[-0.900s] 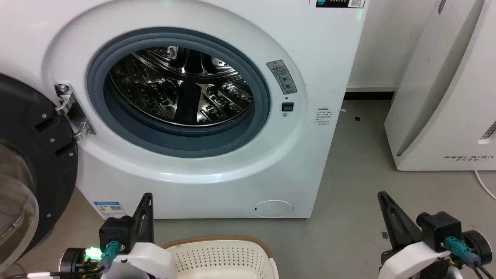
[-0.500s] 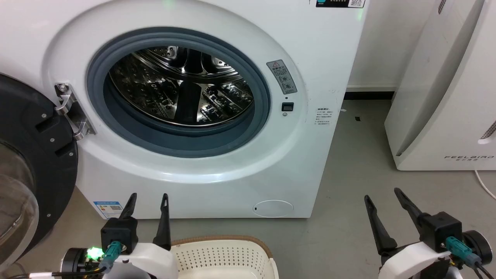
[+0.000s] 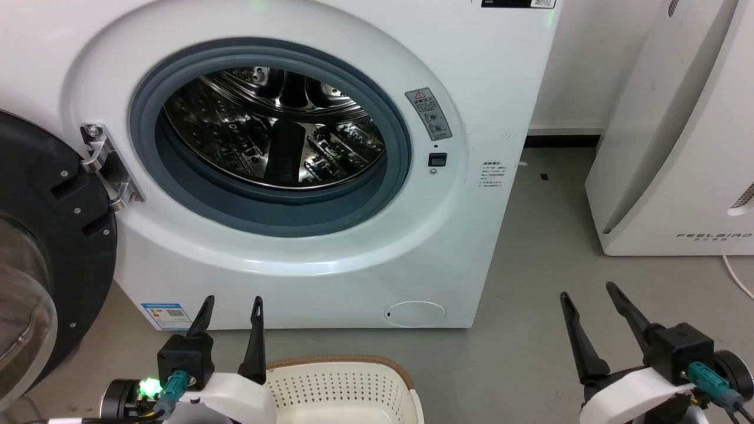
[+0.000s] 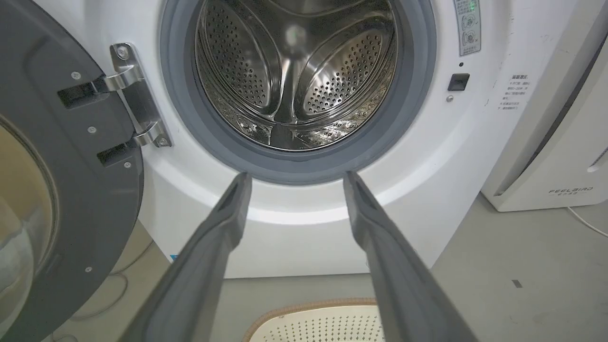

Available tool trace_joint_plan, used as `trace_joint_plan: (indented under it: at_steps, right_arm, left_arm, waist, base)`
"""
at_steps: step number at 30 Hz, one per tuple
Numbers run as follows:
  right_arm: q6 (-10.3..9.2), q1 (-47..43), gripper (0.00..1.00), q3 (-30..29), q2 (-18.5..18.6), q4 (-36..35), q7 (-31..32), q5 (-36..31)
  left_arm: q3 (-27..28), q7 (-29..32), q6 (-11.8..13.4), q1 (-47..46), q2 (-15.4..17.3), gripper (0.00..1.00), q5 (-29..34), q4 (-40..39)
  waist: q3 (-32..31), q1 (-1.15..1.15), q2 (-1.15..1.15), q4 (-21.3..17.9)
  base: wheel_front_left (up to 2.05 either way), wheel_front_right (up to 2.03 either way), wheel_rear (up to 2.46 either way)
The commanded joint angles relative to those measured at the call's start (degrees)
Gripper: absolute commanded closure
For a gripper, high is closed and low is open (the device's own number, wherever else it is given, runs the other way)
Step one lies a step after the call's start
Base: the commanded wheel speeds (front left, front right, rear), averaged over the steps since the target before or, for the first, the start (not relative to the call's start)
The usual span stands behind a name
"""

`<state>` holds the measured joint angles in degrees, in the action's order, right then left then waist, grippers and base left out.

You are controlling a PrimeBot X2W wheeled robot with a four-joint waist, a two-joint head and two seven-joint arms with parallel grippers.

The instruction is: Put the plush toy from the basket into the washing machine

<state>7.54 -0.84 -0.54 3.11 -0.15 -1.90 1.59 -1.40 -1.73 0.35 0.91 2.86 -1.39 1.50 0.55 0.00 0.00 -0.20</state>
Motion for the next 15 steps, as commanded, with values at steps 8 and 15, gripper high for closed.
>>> trace_joint_plan:
  at_steps: [8,15]
  right_arm:
    - [-0.01,0.3,0.00,-0.2,-0.1,-0.7,-1.4,0.8]
    - [-0.01,0.7,0.00,-0.4,-0.1,-1.1,-2.2,1.3]
  left_arm:
    - [-0.9,-1.5,-0.4,-0.5,0.0,0.00,-1.0,1.7]
    - [-1.7,-2.3,-0.9,-1.5,0.1,0.00,-1.3,4.5]
  waist:
    - [0.9,0.00,0.00,-0.3]
    - [2.4,0.00,0.00,-0.6]
  base:
    - [0.00,0.00,0.00]
    - [0.00,0.00,0.00]
